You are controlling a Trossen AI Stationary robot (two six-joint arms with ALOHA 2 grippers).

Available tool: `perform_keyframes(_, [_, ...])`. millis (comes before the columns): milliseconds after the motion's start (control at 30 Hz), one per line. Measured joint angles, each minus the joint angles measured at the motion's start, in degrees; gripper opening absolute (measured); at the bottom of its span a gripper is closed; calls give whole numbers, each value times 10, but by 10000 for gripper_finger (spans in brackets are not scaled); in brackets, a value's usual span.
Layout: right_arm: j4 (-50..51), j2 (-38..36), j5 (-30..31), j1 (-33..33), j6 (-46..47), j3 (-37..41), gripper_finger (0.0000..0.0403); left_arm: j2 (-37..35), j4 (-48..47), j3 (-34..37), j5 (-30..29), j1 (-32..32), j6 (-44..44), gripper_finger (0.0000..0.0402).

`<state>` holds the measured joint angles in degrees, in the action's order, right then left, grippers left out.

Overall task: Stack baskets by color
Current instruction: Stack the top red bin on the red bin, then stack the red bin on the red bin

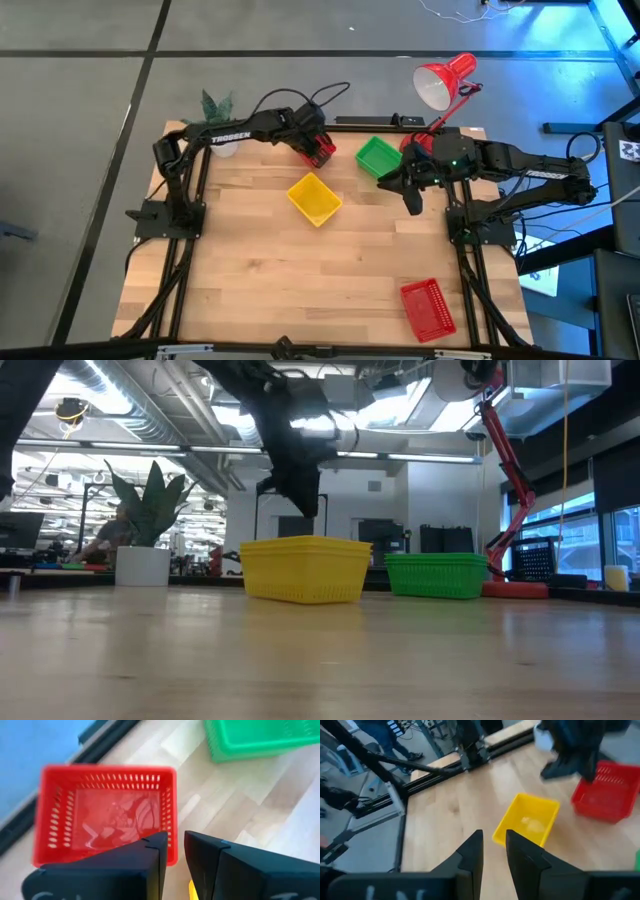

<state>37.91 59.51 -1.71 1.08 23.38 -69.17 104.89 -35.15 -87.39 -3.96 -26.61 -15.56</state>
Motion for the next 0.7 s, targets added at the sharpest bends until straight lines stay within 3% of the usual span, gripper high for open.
perform_keyframes(200, [44, -2, -181, -9, -9, 0, 83, -69, -9, 0, -1, 24, 62, 57])
perform_keyframes(300, [95, -1, -240, -31, -12, 0, 83, -116, -30, -1, -4, 44, 73, 57])
perform_keyframes(433, [159, 0, -262, -71, -5, 0, 83, -178, -49, -1, -13, 76, 71, 57])
perform_keyframes(700, [250, 25, -251, -171, 8, 0, 83, -265, -73, 0, -13, 160, 51, 57])
